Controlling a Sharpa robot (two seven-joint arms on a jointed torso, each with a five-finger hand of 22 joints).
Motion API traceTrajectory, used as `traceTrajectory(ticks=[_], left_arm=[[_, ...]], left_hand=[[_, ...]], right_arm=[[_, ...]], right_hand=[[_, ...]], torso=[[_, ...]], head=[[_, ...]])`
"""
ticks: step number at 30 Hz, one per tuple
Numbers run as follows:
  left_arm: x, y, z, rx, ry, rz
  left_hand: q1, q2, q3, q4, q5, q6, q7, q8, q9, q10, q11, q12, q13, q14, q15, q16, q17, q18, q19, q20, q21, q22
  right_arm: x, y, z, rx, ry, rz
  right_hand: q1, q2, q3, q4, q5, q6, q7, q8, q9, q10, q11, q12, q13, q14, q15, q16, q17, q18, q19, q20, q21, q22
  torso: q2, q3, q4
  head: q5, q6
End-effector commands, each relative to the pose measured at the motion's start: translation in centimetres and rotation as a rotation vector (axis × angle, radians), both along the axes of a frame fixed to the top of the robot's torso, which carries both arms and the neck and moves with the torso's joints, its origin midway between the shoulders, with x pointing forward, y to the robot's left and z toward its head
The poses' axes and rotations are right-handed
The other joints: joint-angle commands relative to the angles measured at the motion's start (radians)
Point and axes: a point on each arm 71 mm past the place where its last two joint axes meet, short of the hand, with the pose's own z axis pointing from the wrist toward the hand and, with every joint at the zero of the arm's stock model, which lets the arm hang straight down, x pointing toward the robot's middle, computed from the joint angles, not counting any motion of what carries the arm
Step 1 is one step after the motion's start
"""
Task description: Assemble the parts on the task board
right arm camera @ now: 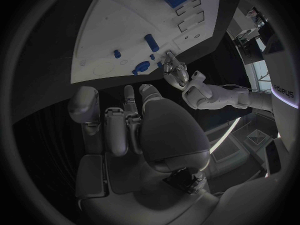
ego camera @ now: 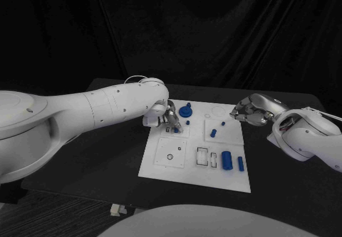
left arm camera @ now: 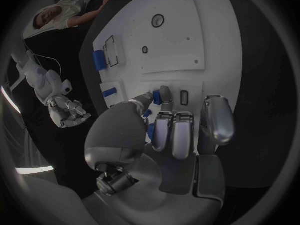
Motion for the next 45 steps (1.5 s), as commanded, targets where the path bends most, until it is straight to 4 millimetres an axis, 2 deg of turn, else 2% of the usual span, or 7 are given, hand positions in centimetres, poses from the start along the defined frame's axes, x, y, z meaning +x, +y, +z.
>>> traceTrajectory(ticks=[1, 15, 31, 45], left_arm=[[-0.24, 0.05, -0.44, 0.033, -0.001, -0.024], [-0.10, 0.44, -0.43, 0.050, -0.025, -0.023], [0.04, 0.64, -0.33, 0.029, -0.053, -0.006], [0.09, 0.65, -0.28, 0.012, -0.064, -0.005]], left_hand=[[-0.016, 0.004, -0.037, 0.012, -0.024, -0.004, -0.010, -0.010, 0.006, 0.051, 0.006, -0.007, 0.184, 0.096, -0.002, -0.008, 0.224, 0.016, 0.001, 0.007, -0.012, 0.175], [-0.041, 0.016, -0.107, 0.040, -0.043, -0.018, -0.013, 0.030, 0.072, 0.054, 0.004, -0.001, 0.188, 0.098, -0.004, -0.004, 0.229, 0.015, 0.004, 0.006, -0.009, 0.176], [-0.069, 0.021, -0.161, 0.074, -0.056, -0.027, -0.015, 0.049, 0.110, 0.060, 0.003, 0.008, 0.195, 0.102, -0.005, 0.002, 0.238, 0.014, 0.010, 0.004, -0.001, 0.179], [-0.124, 0.001, -0.250, 0.129, -0.060, -0.034, -0.017, 0.054, 0.135, 0.061, 0.000, 0.011, 0.197, 0.103, -0.008, 0.003, 0.240, 0.013, 0.009, 0.000, -0.002, 0.178]], right_arm=[[-0.02, -0.05, -0.10, -0.003, 0.002, -0.007], [-0.01, -0.03, -0.17, -0.005, 0.005, -0.005], [-0.03, -0.14, -0.18, -0.006, 0.006, -0.006], [-0.03, -0.16, -0.18, -0.006, 0.007, -0.006]], right_hand=[[0.027, 0.009, 0.026, -0.005, 0.020, -0.002, -0.001, 0.019, 0.017, 0.103, -0.010, 0.005, 0.255, 0.066, -0.010, -0.017, 0.116, 0.017, 0.000, -0.002, -0.019, 0.131], [0.026, 0.007, 0.026, -0.004, 0.020, -0.002, 0.000, 0.018, 0.017, 0.103, -0.009, 0.005, 0.255, 0.065, -0.010, -0.019, 0.114, 0.017, -0.002, -0.002, -0.023, 0.130], [0.025, 0.007, 0.026, -0.004, 0.020, -0.003, 0.000, 0.018, 0.017, 0.103, -0.009, 0.005, 0.255, 0.064, -0.010, -0.022, 0.111, 0.018, -0.003, -0.002, -0.029, 0.129], [0.025, 0.006, 0.026, -0.004, 0.020, -0.003, 0.000, 0.018, 0.017, 0.103, -0.009, 0.005, 0.255, 0.064, -0.009, -0.022, 0.110, 0.019, -0.004, -0.002, -0.032, 0.128]], torso=[[0.000, 0.0000, 0.0002], [0.000, -0.0002, 0.0002], [0.000, -0.0001, 0.0002], [0.000, 0.0001, 0.0002]], head=[[0.000, 0.000], [0.001, 0.000], [0.001, 0.000], [0.004, 0.000]])
